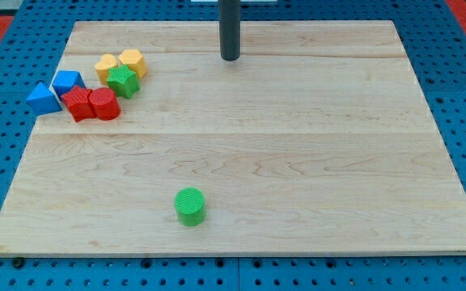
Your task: Move the blue cube into green star
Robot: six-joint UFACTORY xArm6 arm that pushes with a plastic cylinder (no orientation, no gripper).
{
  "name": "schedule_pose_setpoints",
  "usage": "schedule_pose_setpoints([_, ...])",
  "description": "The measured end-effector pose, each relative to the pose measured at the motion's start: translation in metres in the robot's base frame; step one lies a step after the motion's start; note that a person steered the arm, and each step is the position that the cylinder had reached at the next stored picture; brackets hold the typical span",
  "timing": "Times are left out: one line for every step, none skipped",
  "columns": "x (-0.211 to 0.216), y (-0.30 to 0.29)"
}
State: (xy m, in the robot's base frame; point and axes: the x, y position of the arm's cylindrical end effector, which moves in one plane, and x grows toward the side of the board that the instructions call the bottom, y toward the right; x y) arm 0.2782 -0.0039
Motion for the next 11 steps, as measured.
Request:
schedule_pose_setpoints([0.01, -0.006])
schedule_pose_setpoints([0.058, -0.009])
schedule_pose_setpoints([0.131, -0.056])
schedule_pose_setpoints([0.193, -0.169])
schedule_pose_setpoints([0.202, -0.296])
schedule_pose_setpoints([0.201, -0.3])
schedule_pose_setpoints([0.149, -0.301])
schedule_pose_setpoints([0.126, -0.301])
schedule_pose_setpoints([0.12, -0.301])
schedule_pose_setpoints([0.101, -0.301])
schedule_pose_setpoints([0.078, -0.29])
